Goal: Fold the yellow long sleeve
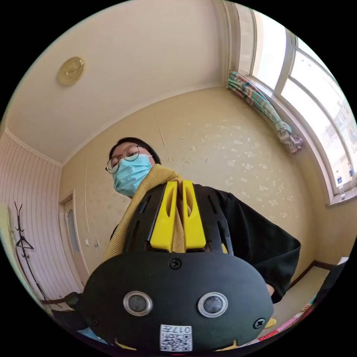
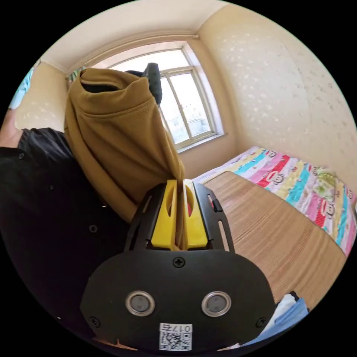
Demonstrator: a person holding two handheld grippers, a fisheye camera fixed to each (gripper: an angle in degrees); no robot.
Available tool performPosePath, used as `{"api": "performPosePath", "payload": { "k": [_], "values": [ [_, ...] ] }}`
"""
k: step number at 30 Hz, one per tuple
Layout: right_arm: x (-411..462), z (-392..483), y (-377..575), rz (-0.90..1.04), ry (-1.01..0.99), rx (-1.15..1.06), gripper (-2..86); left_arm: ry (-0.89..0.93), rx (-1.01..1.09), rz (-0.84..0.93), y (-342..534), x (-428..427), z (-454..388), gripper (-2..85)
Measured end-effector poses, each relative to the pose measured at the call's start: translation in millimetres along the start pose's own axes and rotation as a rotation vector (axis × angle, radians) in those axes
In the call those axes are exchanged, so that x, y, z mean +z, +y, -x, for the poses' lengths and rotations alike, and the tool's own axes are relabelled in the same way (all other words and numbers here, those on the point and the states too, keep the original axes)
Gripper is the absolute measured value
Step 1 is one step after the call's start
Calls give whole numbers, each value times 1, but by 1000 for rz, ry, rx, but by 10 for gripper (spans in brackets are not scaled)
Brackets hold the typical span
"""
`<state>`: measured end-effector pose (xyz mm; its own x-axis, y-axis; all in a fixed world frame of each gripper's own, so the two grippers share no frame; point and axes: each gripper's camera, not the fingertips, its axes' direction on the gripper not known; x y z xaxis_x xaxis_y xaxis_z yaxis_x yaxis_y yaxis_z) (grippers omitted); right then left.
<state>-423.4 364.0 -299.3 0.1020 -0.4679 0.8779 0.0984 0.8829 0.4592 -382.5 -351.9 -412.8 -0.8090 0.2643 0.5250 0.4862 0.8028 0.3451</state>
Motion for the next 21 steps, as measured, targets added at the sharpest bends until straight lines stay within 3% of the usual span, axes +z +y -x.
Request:
{"api": "performPosePath", "payload": {
  "k": [3, 5, 6, 8, 10, 13, 16, 21],
  "values": [
    [-64, -11, -41, -170, 273, 54, 29, -306, -22, 129, -23, -3, -44, 6],
    [-106, -15, -67, -272, 398, 86, 29, -680, -146, 207, -39, -12, -72, 6],
    [-131, -17, -82, -325, 451, 101, 29, -778, -183, 208, -42, -17, -79, 6],
    [-164, -19, -98, -402, 455, 99, 29, -1156, -297, 142, -45, -38, -113, 4],
    [-194, -24, -110, -448, 310, 32, 29, -1358, -328, 54, -28, -49, -136, 3],
    [-209, -47, -106, -398, 64, -4, 29, -1394, -441, -121, 37, -69, -141, -1],
    [-234, -61, -92, -393, 15, 56, 29, -1447, -497, -252, 93, -73, -149, -3],
    [-299, -56, -121, -407, 27, 66, 28, -1427, -433, -159, 81, -38, -117, -3]
  ]
}}
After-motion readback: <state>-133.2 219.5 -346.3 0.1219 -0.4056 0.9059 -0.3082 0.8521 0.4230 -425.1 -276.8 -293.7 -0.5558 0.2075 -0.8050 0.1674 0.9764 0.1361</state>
